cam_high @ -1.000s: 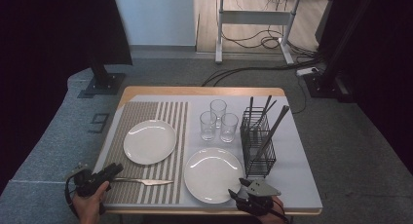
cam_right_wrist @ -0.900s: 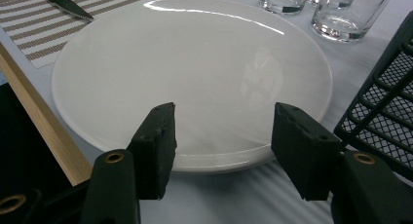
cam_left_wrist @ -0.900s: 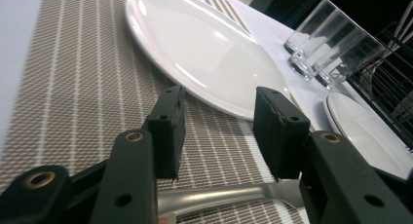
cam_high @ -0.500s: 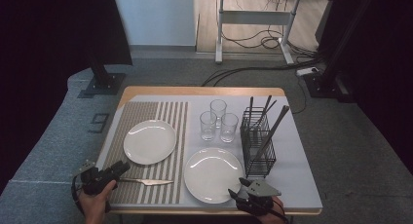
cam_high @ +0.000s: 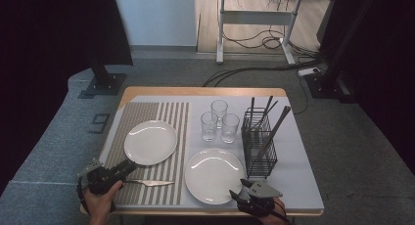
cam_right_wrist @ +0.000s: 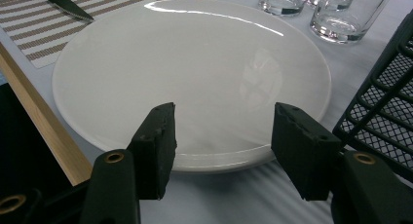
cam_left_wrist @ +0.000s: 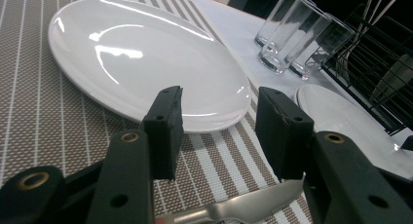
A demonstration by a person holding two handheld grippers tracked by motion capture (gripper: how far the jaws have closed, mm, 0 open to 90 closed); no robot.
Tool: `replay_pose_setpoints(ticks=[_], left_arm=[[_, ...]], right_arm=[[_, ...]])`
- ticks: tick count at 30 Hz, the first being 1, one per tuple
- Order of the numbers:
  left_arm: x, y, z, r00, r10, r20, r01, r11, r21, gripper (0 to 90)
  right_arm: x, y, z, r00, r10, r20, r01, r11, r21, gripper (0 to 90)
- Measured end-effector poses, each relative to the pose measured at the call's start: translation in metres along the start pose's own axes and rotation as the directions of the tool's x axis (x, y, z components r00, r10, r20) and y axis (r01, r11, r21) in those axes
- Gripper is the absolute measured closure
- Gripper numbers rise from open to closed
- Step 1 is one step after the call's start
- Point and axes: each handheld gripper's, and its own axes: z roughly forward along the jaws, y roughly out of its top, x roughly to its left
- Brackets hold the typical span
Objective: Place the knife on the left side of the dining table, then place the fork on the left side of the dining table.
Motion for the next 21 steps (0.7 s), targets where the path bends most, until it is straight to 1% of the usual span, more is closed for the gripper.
replay_pose_setpoints(ticks=[6, 10, 14, 18, 21], left_arm=[[-0.005, 0.002, 0.003, 0.9999, 0.012, 0.009, -0.012, 0.9999, 0.006, 51.2], [-0.011, 0.006, 0.009, 0.9995, 0.028, 0.017, -0.028, 0.9996, 0.010, 49.5], [-0.020, 0.011, 0.015, 0.9984, 0.047, 0.029, -0.048, 0.9987, 0.016, 47.4], [-0.029, 0.016, 0.022, 0.9963, 0.072, 0.046, -0.073, 0.9971, 0.020, 47.4], [-0.036, 0.020, 0.027, 0.9947, 0.082, 0.062, -0.083, 0.9963, 0.022, 47.4]], right_arm=[[-0.001, 0.000, 0.000, 1.0000, 0.000, -0.001, 0.000, 1.000, 0.001, 42.3], [-0.002, 0.000, 0.001, 1.0000, 0.001, -0.002, -0.001, 1.000, 0.000, 42.3], [-0.003, 0.000, 0.000, 1.0000, 0.005, -0.003, -0.005, 1.000, 0.000, 42.3], [-0.004, 0.000, -0.001, 1.0000, 0.009, 0.000, -0.009, 1.000, -0.007, 42.3], [-0.005, 0.000, -0.002, 0.9999, 0.014, 0.001, -0.014, 1.000, -0.007, 42.2]])
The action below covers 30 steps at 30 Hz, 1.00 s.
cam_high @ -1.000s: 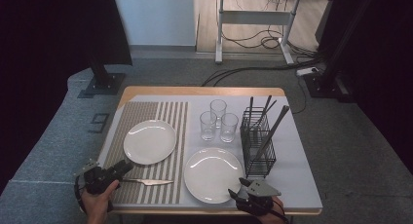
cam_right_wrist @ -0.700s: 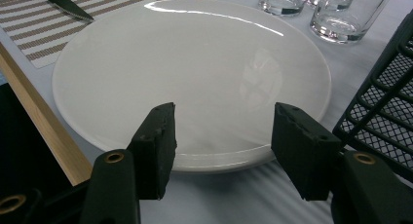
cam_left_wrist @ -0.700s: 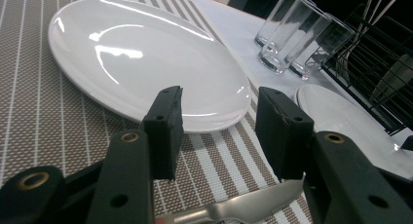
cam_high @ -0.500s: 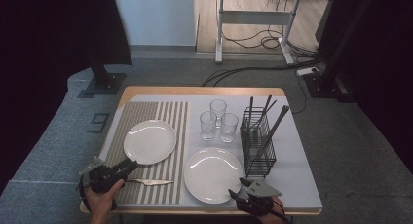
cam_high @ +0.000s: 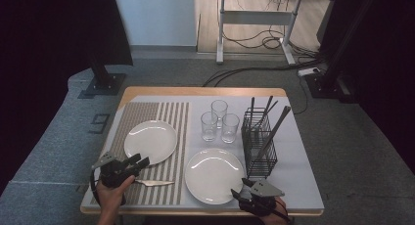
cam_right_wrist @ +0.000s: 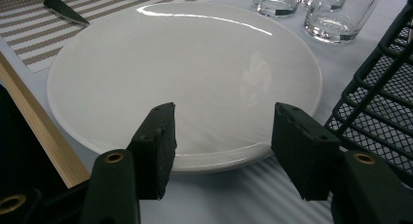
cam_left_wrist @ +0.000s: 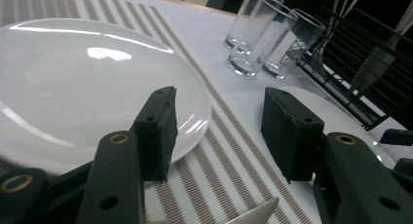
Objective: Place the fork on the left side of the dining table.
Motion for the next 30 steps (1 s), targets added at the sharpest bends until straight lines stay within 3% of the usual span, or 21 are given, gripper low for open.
replay_pose_setpoints(ticks=[12, 30], left_arm=[[-0.017, 0.011, 0.020, 0.9985, 0.029, 0.047, -0.030, 0.9993, 0.021, 46.1], [-0.031, 0.028, 0.043, 0.9953, 0.056, 0.079, -0.059, 0.9972, 0.046, 47.1]], right_arm=[[0.000, 0.000, -0.001, 1.0000, 0.007, 0.004, -0.007, 1.000, -0.004, 42.0], [0.001, 0.000, -0.001, 1.0000, 0.007, 0.005, -0.007, 1.000, 0.002, 42.0]])
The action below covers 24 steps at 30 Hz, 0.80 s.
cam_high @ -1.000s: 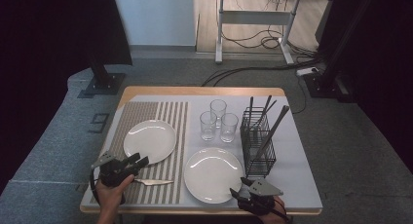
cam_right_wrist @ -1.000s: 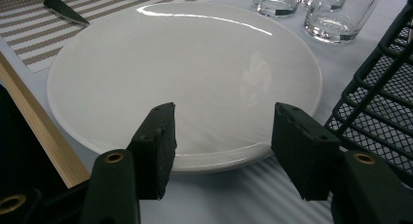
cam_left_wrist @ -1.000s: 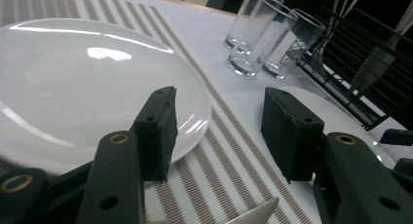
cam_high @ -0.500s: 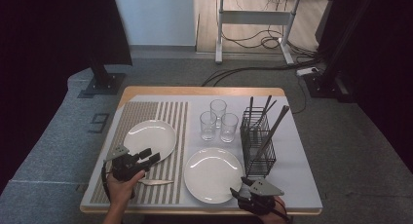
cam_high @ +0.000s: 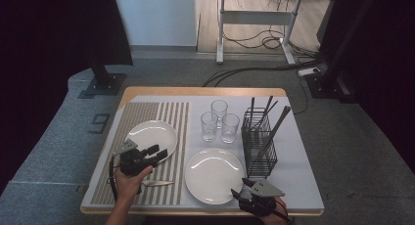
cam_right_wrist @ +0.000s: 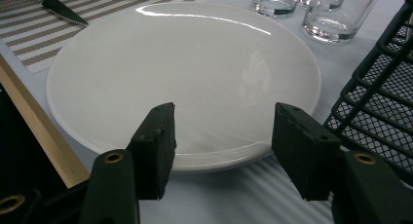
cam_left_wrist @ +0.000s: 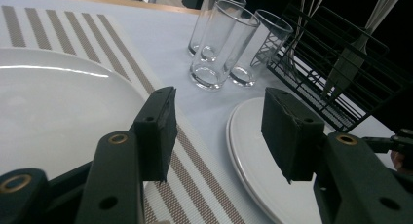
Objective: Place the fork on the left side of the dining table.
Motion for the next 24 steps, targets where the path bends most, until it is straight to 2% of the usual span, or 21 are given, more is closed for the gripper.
replay_pose_setpoints(ticks=[6, 9, 16, 24], left_arm=[[-0.005, 0.009, 0.009, 0.9999, 0.011, 0.010, -0.011, 0.9999, -0.002, 46.8], [-0.008, 0.012, 0.014, 0.9997, 0.004, 0.025, -0.004, 1.0000, 0.001, 44.7], [-0.014, 0.018, 0.023, 0.9998, 0.001, 0.021, -0.001, 0.9999, -0.011, 42.6], [-0.020, 0.025, 0.032, 0.9998, 0.011, 0.015, -0.011, 0.9999, 0.002, 41.1]], right_arm=[[0.000, 0.000, 0.000, 1.0000, 0.002, 0.000, -0.002, 1.000, -0.002, 42.0], [0.000, 0.000, -0.001, 1.0000, 0.003, 0.000, -0.003, 1.000, -0.004, 42.0], [-0.001, 0.000, -0.001, 1.0000, 0.002, 0.000, -0.002, 1.000, -0.004, 42.0], [-0.001, 0.000, -0.001, 1.0000, -0.002, 0.000, 0.002, 1.000, -0.003, 42.0]])
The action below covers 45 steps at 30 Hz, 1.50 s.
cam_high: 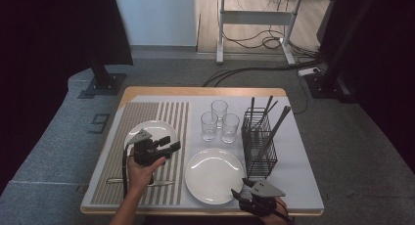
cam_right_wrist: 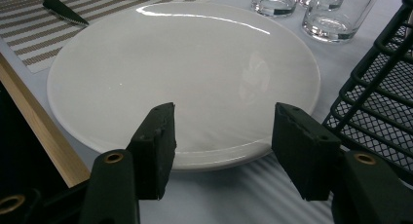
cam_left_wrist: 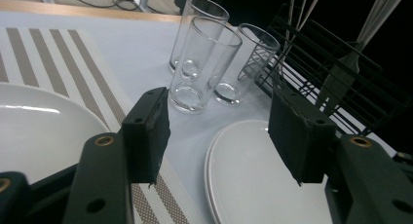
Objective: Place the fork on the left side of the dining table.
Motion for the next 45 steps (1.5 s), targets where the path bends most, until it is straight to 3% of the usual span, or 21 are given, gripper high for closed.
replay_pose_setpoints(ticks=[17, 45], left_arm=[[-0.011, 0.014, 0.019, 0.9996, 0.019, 0.021, -0.019, 0.9996, 0.020, 37.0], [-0.028, 0.035, 0.043, 0.9959, 0.062, 0.067, -0.064, 0.9972, 0.037, 41.9]], right_arm=[[-0.001, 0.000, -0.001, 1.0000, 0.001, 0.002, -0.001, 1.000, 0.001, 42.0], [0.001, -0.002, -0.004, 0.9998, 0.009, 0.016, -0.009, 1.000, 0.003, 42.0]])
